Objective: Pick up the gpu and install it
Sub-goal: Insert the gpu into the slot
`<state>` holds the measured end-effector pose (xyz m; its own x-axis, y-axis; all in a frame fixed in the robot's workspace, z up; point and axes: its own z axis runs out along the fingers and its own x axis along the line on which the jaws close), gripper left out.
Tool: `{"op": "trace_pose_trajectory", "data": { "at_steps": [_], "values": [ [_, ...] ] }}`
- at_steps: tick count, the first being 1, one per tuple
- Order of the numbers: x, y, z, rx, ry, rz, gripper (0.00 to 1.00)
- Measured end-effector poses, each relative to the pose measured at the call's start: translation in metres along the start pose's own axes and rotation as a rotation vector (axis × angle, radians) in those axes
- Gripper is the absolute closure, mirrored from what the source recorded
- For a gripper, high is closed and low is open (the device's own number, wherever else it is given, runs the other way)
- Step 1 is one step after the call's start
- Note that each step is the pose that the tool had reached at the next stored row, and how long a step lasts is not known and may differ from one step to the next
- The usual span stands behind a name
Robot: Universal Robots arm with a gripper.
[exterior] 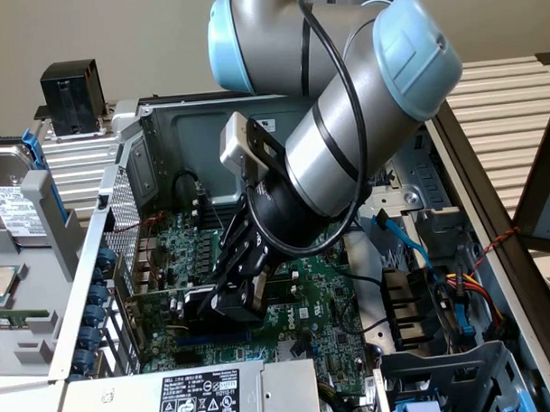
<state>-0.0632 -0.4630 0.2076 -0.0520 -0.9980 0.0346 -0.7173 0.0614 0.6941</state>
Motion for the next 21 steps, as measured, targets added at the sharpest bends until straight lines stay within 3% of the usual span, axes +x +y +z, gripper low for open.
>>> {"op": "trace_pose_trajectory", "data": {
  "at_steps": [21],
  "values": [
    [0.0032, -0.0032, -0.0030, -0.0024, 0.0003, 0.000, 0.73]
  ]
}}
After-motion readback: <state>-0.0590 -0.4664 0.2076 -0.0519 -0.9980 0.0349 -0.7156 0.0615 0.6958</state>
